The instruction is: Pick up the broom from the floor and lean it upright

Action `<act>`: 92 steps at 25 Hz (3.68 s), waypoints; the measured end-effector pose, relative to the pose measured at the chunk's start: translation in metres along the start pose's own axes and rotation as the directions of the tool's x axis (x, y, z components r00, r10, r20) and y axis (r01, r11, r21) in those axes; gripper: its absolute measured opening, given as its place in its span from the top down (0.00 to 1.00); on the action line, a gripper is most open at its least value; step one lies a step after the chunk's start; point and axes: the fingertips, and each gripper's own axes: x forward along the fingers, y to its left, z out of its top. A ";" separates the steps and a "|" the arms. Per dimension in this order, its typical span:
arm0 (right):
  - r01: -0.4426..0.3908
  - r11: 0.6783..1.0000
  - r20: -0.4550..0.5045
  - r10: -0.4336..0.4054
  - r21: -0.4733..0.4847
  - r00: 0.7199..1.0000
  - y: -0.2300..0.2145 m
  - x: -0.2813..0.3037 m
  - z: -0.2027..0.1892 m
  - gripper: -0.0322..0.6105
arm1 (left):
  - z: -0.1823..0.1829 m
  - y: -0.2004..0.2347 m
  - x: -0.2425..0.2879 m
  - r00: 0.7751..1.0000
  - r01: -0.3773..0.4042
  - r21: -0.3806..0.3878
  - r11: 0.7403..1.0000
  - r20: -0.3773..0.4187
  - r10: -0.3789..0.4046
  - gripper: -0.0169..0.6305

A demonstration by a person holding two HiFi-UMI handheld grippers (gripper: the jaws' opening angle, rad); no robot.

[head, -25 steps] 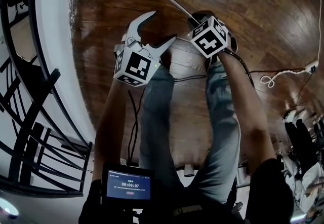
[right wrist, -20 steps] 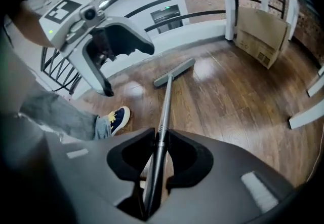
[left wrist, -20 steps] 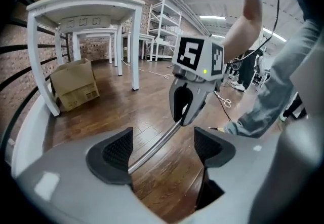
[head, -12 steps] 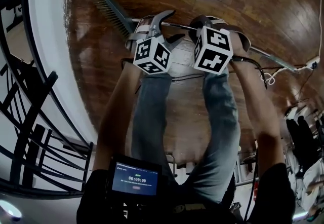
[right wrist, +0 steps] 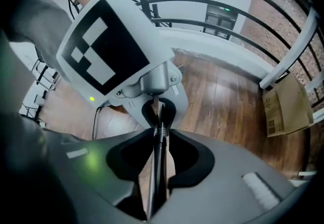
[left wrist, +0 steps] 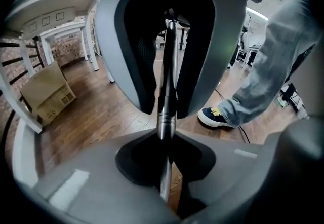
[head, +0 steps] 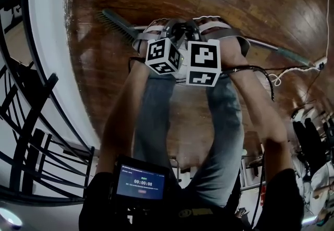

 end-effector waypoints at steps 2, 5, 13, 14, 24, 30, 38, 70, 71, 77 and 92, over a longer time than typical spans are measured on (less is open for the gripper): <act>0.054 0.998 0.000 -0.054 -0.016 0.999 -0.010 -0.003 0.005 0.74 | -0.004 0.005 -0.002 1.000 -0.019 -0.013 1.000 0.000 0.019 0.88; 0.224 0.972 0.109 -0.230 0.065 0.967 -0.042 -0.036 0.027 0.71 | -0.011 0.017 -0.006 0.998 -0.054 -0.069 0.996 -0.012 0.054 0.88; 0.135 0.429 0.336 -0.836 0.893 0.433 -0.085 -0.260 0.023 0.62 | -0.018 0.054 -0.043 0.988 -0.147 -0.239 0.960 0.007 0.153 0.88; 0.125 0.301 0.238 -0.900 0.945 0.364 -0.085 -0.272 -0.002 0.62 | -0.018 0.059 -0.049 0.986 -0.157 -0.255 0.954 0.012 0.165 0.88; -0.122 0.277 0.302 -0.885 0.953 0.355 -0.161 -0.235 0.004 0.62 | 0.008 0.106 -0.094 0.957 -0.203 -0.423 0.883 0.105 0.271 0.89; -0.168 0.405 0.438 -0.856 0.899 0.276 -0.178 -0.280 0.068 0.83 | 0.038 0.119 -0.124 0.930 -0.180 -0.494 0.851 0.197 0.311 0.89; -0.078 0.507 0.510 -0.828 0.858 0.233 -0.194 -0.398 0.104 0.84 | 0.125 0.166 -0.190 0.900 -0.192 -0.520 0.832 0.245 0.361 0.89; -0.273 0.445 0.510 -0.823 0.853 0.251 -0.444 -0.385 -0.107 0.81 | 0.340 0.391 -0.094 0.905 -0.200 -0.416 0.887 0.269 0.330 0.96; -0.267 0.447 0.509 -0.822 0.854 0.254 -0.447 -0.384 -0.108 0.81 | 0.341 0.392 -0.091 0.907 -0.199 -0.394 0.897 0.272 0.320 0.96; -0.250 0.434 0.495 -0.821 0.865 0.286 -0.441 -0.374 -0.111 0.81 | 0.318 0.388 -0.091 0.918 -0.189 -0.437 0.879 0.240 0.317 0.96; -0.220 0.404 0.452 -0.857 0.888 0.247 -0.454 -0.385 -0.121 0.74 | 0.302 0.398 -0.106 0.897 -0.223 -0.503 0.835 0.231 0.378 0.96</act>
